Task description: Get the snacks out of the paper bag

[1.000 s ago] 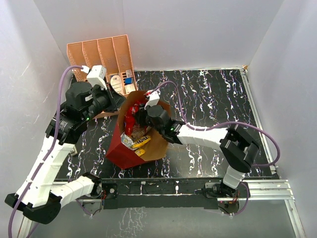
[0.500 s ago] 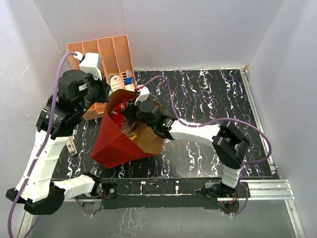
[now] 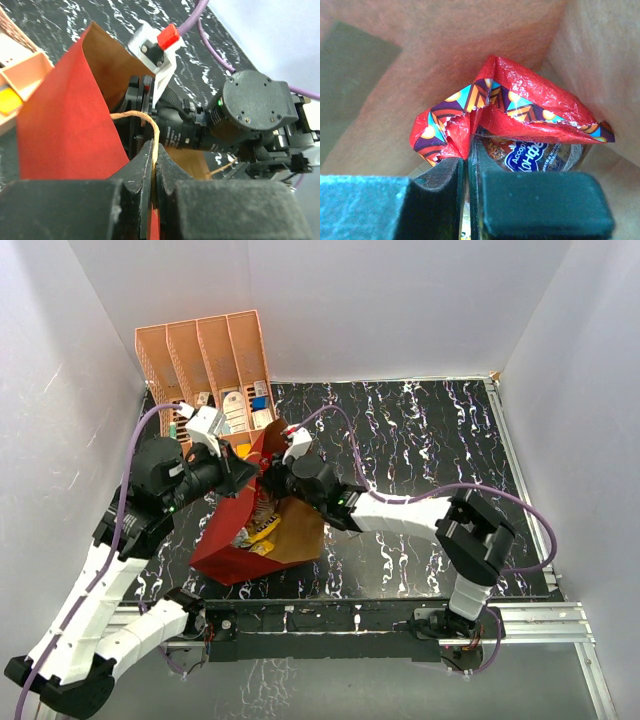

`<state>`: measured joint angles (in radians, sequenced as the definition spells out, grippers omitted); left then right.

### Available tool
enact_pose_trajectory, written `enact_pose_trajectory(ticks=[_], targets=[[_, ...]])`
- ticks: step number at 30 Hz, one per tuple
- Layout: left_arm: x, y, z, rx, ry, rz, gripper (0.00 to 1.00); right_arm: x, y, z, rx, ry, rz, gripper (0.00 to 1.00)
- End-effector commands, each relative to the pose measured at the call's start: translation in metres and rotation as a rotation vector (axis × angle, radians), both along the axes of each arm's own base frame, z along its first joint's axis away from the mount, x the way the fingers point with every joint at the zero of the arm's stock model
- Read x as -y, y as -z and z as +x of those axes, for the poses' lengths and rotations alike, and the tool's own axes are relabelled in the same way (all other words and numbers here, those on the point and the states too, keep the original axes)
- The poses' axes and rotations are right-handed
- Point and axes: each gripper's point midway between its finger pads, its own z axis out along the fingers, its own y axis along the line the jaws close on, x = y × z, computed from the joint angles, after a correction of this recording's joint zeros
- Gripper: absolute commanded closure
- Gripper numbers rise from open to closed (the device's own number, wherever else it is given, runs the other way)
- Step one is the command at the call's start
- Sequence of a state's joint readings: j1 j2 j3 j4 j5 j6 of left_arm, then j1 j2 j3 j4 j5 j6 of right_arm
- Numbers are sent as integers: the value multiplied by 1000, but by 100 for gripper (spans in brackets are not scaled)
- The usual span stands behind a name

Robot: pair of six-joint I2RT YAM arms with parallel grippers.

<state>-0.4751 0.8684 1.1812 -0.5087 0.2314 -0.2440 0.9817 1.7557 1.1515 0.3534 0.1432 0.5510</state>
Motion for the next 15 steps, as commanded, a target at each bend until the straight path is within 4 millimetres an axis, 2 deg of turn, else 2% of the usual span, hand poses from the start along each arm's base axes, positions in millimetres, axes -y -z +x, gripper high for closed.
enact_pose_trajectory(ticks=[1,7,10,15], targets=[[17,-25,-16,29,61,-198,100,14,-53,-7,93,0,90,93],[17,-44,-18,-9,34,-261,100,36,-70,-14,95,39,101,93],[9,-49,-13,-14,-42,-289,100,42,-81,-17,101,47,110,93],[-17,-41,-3,12,-190,-246,100,47,-92,-24,88,35,128,93]])
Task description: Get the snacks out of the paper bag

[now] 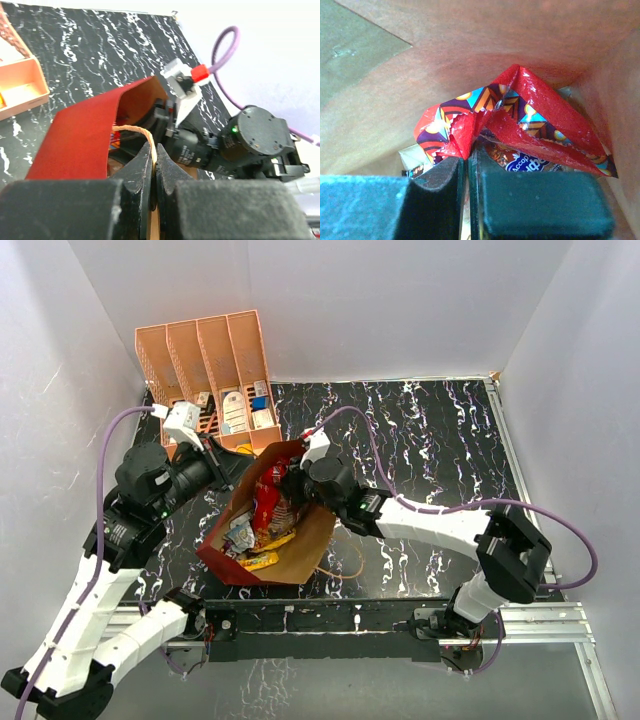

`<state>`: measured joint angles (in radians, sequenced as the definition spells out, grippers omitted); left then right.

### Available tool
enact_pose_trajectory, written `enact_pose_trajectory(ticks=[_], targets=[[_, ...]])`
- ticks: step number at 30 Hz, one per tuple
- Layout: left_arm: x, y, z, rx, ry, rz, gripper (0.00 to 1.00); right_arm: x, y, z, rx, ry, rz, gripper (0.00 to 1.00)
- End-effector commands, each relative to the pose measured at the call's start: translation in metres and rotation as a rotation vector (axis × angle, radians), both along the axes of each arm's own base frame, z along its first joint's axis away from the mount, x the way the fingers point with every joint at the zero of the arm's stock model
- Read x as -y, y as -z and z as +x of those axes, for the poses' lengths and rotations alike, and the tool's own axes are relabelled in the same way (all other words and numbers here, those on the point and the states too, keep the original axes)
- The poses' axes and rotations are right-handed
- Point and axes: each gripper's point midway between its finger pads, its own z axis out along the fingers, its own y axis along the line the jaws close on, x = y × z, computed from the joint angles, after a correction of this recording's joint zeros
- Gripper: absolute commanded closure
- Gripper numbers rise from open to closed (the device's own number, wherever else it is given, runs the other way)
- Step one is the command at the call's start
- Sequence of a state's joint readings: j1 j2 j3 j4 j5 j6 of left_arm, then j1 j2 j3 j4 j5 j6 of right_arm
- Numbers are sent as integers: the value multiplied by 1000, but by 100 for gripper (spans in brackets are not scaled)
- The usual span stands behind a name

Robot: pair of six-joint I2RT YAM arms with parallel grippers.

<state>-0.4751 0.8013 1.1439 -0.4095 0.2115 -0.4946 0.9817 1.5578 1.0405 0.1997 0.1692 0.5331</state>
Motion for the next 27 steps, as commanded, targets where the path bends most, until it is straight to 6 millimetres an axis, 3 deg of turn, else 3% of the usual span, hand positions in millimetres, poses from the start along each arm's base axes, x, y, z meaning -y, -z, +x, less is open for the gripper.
enact_pose_trajectory(ticks=[1,7,12,21,27], targets=[[-23,-11,4,35,-126,12,100,0,-86,-1,108,4,200,93],[-15,-2,1,12,-89,-12,100,-5,-103,-4,113,-28,228,93],[-19,-5,15,-23,-162,-15,100,-14,-126,-8,129,-73,259,93],[-26,-6,31,-35,-225,31,100,-22,-198,-14,219,-133,388,93],[-31,-12,33,-20,-261,30,100,-7,-254,-24,307,-133,474,93]])
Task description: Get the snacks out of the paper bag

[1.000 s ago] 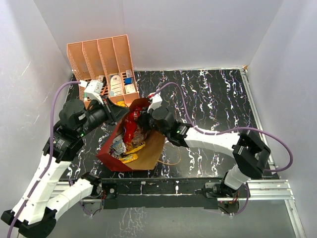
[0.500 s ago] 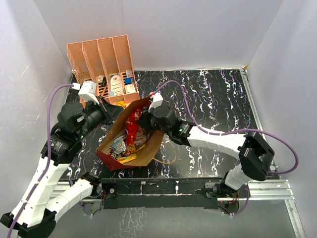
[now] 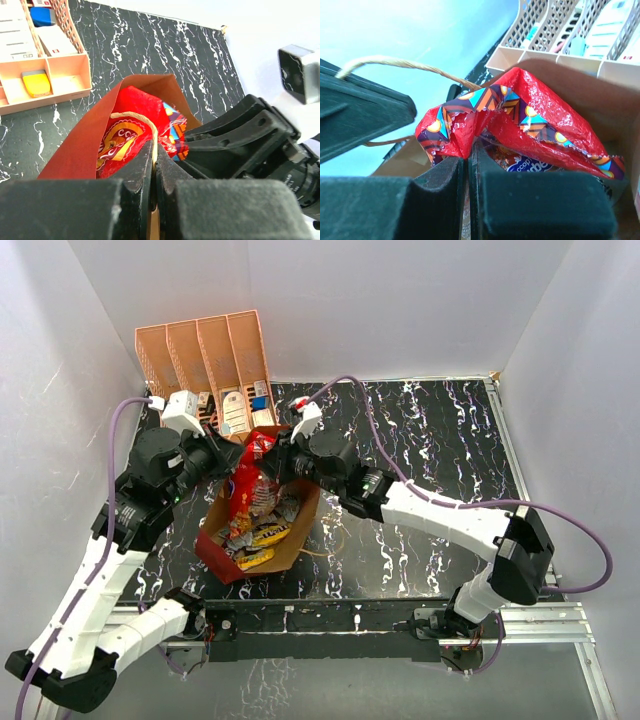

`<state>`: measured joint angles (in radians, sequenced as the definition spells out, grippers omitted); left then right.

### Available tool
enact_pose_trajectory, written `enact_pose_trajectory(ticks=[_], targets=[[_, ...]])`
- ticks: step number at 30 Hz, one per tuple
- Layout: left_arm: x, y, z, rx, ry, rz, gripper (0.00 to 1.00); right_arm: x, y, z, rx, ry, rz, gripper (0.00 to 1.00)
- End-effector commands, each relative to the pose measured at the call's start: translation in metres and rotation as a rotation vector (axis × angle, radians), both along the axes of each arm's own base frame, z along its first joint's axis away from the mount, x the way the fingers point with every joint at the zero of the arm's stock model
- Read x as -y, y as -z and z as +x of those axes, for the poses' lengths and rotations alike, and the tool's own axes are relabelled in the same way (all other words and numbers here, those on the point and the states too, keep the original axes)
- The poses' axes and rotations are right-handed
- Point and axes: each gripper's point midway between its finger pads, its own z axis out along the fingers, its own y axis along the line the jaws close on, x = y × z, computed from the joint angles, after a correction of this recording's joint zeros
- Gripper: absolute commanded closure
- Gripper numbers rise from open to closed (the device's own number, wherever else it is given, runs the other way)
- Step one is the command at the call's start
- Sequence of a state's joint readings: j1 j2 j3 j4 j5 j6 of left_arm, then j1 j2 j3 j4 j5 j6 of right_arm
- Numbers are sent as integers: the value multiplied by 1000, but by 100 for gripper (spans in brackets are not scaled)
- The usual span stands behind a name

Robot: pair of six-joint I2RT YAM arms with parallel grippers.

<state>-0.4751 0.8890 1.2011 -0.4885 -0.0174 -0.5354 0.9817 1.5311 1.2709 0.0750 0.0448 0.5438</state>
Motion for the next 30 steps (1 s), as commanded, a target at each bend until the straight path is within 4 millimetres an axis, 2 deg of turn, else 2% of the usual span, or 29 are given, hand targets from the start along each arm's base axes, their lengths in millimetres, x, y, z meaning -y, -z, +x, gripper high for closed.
enact_pose_trajectory(ticks=[1,4,10,19,22,25,30], targets=[[-6,-30,-1,78,-28,-27,100,22,-167,-15,258,-2,372,93],[-9,-29,0,72,-42,-18,100,39,-192,-21,310,23,402,93],[-15,-26,1,63,-64,14,100,81,-221,-29,391,114,423,93],[-24,-21,0,56,-103,49,100,163,-271,-46,563,297,422,93],[-26,-20,0,55,-112,50,100,199,-275,-45,611,416,372,93],[-25,-19,2,51,-109,51,100,229,-269,-47,634,512,350,93],[-23,-20,6,51,-110,53,100,267,-243,-42,597,664,278,93]])
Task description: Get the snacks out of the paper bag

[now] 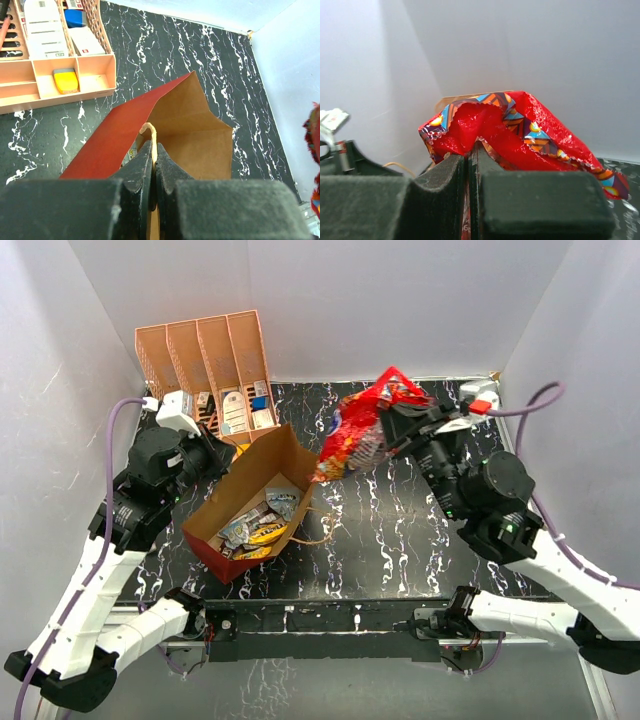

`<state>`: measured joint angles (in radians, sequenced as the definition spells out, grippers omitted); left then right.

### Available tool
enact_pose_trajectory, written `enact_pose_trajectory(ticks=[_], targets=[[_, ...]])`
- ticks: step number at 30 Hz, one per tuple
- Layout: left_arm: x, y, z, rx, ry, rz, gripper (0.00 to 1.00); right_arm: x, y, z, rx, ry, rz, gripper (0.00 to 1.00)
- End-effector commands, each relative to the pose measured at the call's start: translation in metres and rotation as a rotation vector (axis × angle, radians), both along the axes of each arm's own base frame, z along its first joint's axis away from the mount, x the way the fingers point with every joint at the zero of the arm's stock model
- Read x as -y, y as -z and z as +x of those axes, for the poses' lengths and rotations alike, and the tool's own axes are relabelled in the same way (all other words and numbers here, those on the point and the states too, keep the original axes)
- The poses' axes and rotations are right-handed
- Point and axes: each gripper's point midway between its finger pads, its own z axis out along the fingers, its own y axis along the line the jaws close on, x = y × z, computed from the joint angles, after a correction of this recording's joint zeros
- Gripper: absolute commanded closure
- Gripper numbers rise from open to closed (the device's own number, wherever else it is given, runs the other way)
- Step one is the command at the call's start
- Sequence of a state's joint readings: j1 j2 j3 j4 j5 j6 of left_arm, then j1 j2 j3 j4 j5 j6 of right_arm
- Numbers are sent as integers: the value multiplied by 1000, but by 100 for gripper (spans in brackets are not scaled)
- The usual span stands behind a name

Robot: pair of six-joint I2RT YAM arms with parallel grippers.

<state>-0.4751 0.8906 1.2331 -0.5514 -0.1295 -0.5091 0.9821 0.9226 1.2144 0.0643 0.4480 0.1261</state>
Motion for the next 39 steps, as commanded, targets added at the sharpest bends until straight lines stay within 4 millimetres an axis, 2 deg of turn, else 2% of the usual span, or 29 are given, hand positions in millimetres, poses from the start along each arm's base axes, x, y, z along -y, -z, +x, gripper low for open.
enact_pose_trajectory(ticks=[1,3,6,10,13,16,19,20,21,24,29,35,39], targets=[[-1,-22,3,58,-8,-13,100,65,-31,-2,65,222,145,93],[0,-24,4,61,-4,-14,100,79,-4,9,2,337,102,93],[1,-25,5,55,0,-10,100,99,52,24,-121,530,38,93],[-1,-24,4,49,-7,-3,100,119,110,31,-233,718,-25,93],[-3,-24,2,48,-10,-2,100,115,139,36,-264,739,-49,93],[-1,-24,1,44,-6,-12,100,111,166,53,-285,739,-60,93],[1,-26,0,41,3,-23,100,116,199,84,-388,705,-40,93],[0,-26,-1,41,2,-23,100,130,208,100,-443,706,-3,93],[0,-27,-1,42,2,-18,100,134,219,112,-502,676,10,93],[-2,-32,-2,63,13,8,100,145,244,142,-647,612,41,93],[5,-43,-3,121,80,27,100,170,263,181,-792,629,92,93],[13,-47,-3,129,121,26,100,217,283,221,-975,798,144,93],[19,-42,-5,116,146,0,100,228,301,245,-1048,832,117,93]])
